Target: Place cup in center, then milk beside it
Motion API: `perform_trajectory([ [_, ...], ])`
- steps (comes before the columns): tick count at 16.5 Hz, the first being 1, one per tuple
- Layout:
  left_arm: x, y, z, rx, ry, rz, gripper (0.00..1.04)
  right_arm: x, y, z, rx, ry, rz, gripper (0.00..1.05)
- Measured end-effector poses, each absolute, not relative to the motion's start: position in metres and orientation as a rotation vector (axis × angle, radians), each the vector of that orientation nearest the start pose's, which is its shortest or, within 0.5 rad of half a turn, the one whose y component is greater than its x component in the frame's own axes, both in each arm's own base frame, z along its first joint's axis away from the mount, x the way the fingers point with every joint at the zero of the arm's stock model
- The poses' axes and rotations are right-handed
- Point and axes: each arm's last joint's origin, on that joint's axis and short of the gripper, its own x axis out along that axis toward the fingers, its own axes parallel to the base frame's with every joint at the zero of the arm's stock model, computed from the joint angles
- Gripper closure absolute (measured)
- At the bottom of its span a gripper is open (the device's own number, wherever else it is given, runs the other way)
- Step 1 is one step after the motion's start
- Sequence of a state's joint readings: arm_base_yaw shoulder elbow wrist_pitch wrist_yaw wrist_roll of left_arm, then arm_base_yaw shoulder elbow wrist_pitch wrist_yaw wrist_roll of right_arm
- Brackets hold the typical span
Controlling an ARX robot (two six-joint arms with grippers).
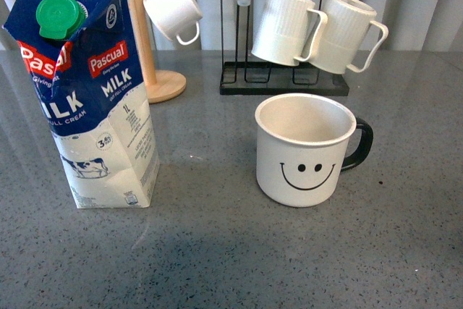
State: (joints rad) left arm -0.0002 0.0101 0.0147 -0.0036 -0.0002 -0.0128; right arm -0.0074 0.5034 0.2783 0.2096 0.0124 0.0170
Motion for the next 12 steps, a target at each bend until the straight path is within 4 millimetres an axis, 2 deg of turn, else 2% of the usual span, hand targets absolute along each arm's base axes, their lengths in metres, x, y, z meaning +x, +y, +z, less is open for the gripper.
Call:
perform_trajectory([
  [2,0.097,0.0,0.167,-0.013,-0.001,0.0,0.07,0.123,0.0,0.204,0.009,-0.008,0.0,0.85],
  [4,0.097,0.0,0.167,-0.013,-0.001,0.0,0.07,0.117,0.0,0.185,0.003,0.011,0.0,1.04],
  [12,0.097,0.0,0.167,-0.013,-0.001,0.0,0.07,0.108,0.0,0.17,0.003,-0.01,0.0,1.03],
])
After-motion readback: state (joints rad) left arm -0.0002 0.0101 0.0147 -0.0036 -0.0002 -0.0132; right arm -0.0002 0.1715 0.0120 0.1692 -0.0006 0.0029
